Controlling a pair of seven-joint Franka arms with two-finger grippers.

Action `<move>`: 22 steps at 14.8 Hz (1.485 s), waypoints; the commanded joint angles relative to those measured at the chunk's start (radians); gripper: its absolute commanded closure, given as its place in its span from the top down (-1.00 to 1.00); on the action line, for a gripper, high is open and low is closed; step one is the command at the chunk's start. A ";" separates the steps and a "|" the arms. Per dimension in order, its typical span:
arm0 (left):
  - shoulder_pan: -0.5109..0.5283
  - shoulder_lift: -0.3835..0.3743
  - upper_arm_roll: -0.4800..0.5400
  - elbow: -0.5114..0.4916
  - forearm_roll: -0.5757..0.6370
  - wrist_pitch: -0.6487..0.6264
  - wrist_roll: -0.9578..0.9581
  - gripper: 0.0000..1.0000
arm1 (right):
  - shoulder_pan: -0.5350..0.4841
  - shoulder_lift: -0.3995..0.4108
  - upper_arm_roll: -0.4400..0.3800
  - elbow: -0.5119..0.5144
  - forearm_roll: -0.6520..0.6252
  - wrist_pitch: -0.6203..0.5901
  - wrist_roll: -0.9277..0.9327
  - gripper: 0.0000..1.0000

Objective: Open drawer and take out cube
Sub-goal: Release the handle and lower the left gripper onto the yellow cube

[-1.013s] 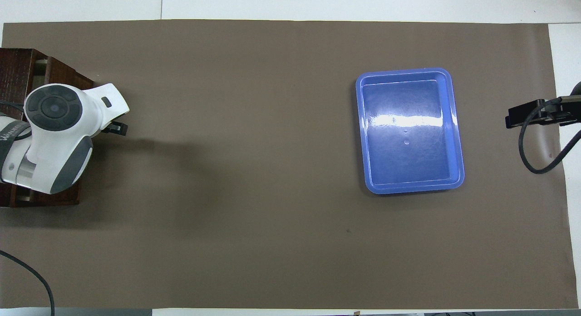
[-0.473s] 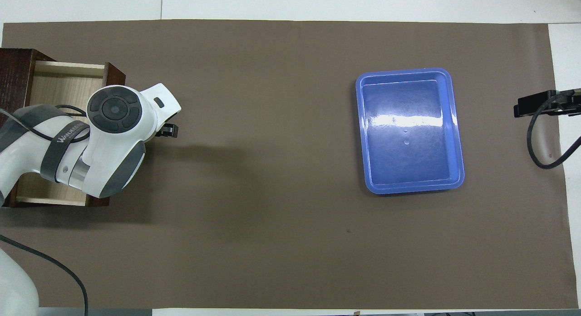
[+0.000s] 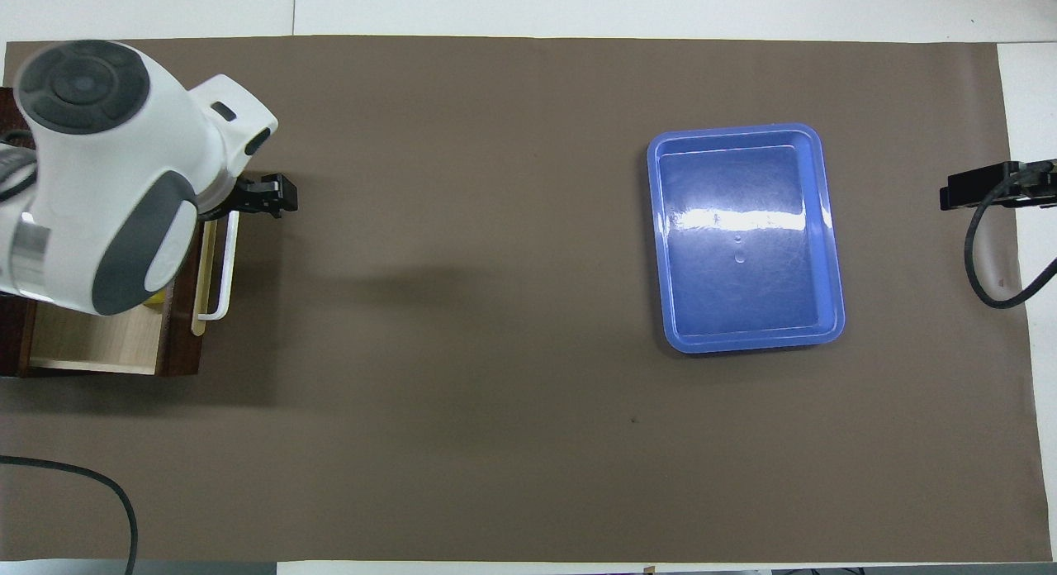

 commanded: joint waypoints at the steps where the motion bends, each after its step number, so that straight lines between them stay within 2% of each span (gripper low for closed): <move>1: 0.063 0.008 0.024 0.084 -0.056 -0.092 -0.143 1.00 | -0.004 -0.027 0.001 -0.039 0.003 -0.001 -0.032 1.00; 3: 0.151 -0.024 0.026 0.055 -0.160 -0.096 -0.328 1.00 | -0.010 -0.028 0.001 -0.037 0.005 -0.056 -0.029 1.00; 6: 0.195 -0.054 0.026 0.000 -0.174 -0.075 -0.658 1.00 | -0.009 -0.040 0.001 -0.051 0.005 -0.075 -0.026 1.00; 11: 0.245 -0.155 0.030 -0.223 -0.173 0.037 -1.005 1.00 | -0.004 -0.053 0.002 -0.071 0.005 -0.110 -0.031 1.00; 18: 0.316 -0.233 0.030 -0.422 -0.174 0.216 -1.042 1.00 | 0.002 -0.053 0.002 -0.074 0.006 -0.106 -0.023 1.00; 22: 0.318 -0.233 0.029 -0.482 -0.177 0.298 -1.124 1.00 | 0.004 -0.054 0.002 -0.088 0.008 -0.110 -0.022 1.00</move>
